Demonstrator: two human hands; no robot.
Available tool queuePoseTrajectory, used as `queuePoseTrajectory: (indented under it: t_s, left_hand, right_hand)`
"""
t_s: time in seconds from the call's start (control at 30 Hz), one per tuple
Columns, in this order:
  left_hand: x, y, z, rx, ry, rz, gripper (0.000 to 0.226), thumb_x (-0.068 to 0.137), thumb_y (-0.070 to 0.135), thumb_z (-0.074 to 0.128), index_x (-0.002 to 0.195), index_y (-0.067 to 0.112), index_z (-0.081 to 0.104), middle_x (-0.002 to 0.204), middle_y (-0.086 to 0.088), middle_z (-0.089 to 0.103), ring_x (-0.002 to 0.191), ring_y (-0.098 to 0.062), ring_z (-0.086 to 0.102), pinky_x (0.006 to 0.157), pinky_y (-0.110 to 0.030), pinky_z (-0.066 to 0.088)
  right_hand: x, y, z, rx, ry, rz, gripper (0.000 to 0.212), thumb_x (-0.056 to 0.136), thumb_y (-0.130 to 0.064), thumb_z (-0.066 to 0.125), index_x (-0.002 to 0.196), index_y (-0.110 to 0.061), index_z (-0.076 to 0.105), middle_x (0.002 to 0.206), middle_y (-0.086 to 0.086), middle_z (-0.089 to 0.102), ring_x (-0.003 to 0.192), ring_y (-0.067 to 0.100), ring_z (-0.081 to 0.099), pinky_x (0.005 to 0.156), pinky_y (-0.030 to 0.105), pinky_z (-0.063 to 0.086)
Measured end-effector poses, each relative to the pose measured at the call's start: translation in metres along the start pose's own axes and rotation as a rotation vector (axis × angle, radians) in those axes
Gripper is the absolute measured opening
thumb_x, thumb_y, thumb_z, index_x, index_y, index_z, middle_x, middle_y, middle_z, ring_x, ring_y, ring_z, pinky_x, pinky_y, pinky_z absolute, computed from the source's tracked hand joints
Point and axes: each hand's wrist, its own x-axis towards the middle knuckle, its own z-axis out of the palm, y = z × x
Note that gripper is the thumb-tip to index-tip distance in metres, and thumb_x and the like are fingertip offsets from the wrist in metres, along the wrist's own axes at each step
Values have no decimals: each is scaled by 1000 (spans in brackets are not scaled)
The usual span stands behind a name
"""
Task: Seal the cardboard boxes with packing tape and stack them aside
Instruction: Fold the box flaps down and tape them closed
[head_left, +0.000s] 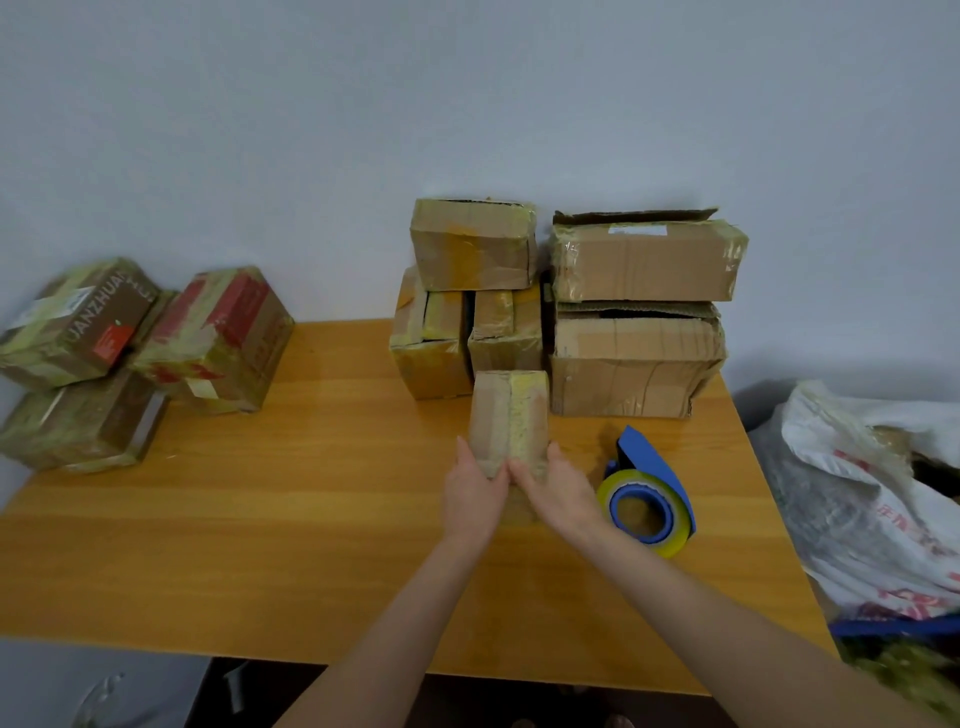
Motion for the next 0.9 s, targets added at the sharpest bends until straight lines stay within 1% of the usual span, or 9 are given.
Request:
queuePoseTrajectory:
  t_s: [0.17, 0.27, 0.3, 0.4, 0.47, 0.53, 0.6, 0.73, 0.9]
  left_hand:
    - [-1, -3, -5, -46, 2, 46, 36, 101, 19, 44, 134, 4, 44, 118, -13, 62, 106, -32, 59, 84, -38, 49]
    - [-3, -16, -17, -182, -90, 60, 45, 103, 20, 41, 145, 6, 36, 139, -4, 49, 128, -22, 47, 105, -33, 40]
    - [-5, -23, -22, -192, -93, 68, 47, 102, 23, 42, 146, 8, 35, 141, -1, 46, 129, -18, 44, 105, -28, 38]
    - [-12, -42, -36, -181, 57, 93, 40, 96, 31, 54, 133, 14, 53, 110, 2, 59, 97, -10, 55, 78, -14, 44]
    - [-15, -45, -38, -200, 71, 103, 37, 92, 33, 61, 125, 18, 58, 88, 1, 62, 82, -11, 59, 69, -20, 50]
    - [-17, -41, -35, -219, 22, 89, 36, 89, 32, 65, 122, 20, 58, 84, 1, 65, 79, -13, 63, 72, -32, 56]
    - [-17, -35, -32, -238, 5, 93, 34, 88, 28, 68, 119, 20, 60, 82, 3, 68, 77, -10, 65, 73, -32, 57]
    - [-16, -29, -29, -238, 25, 94, 23, 85, 18, 71, 106, 16, 63, 72, 5, 68, 63, 2, 63, 58, -10, 48]
    - [-11, -26, -28, -139, 32, 138, 24, 80, 23, 76, 94, 18, 57, 67, 6, 59, 61, -7, 57, 54, -14, 44]
  right_hand:
    - [5, 3, 6, -69, 113, -19, 52, 102, -38, 38, 145, -8, 34, 115, 11, 66, 99, 30, 64, 82, 44, 55]
    - [5, 4, -3, -36, 65, -43, 51, 104, -36, 35, 146, -9, 35, 120, 11, 64, 107, 30, 61, 87, 41, 52]
    - [3, 5, -8, -27, 40, -52, 53, 104, -38, 35, 148, -10, 34, 123, 11, 63, 109, 28, 60, 88, 38, 51]
    - [-11, 14, -26, -61, 90, -100, 63, 98, -49, 44, 148, -11, 35, 111, 7, 67, 99, 22, 64, 80, 32, 51]
    - [-18, 18, -31, -52, 122, -131, 64, 95, -49, 52, 145, -13, 39, 82, -4, 62, 74, 11, 61, 63, 24, 50]
    - [-22, 18, -27, -51, 112, -156, 64, 93, -45, 57, 145, -14, 38, 75, -9, 56, 66, 4, 53, 54, 15, 41]
    - [-21, 17, -22, -8, 110, -166, 65, 93, -39, 61, 148, -15, 35, 78, -3, 65, 63, 5, 57, 55, 14, 42]
    - [-23, 20, -19, 146, 125, -157, 66, 92, -16, 64, 150, -18, 32, 70, 0, 70, 62, 4, 64, 62, 12, 48]
    - [-21, 18, -21, 38, 128, -175, 66, 89, -21, 69, 148, -19, 39, 68, -5, 68, 63, 3, 63, 62, 10, 47]
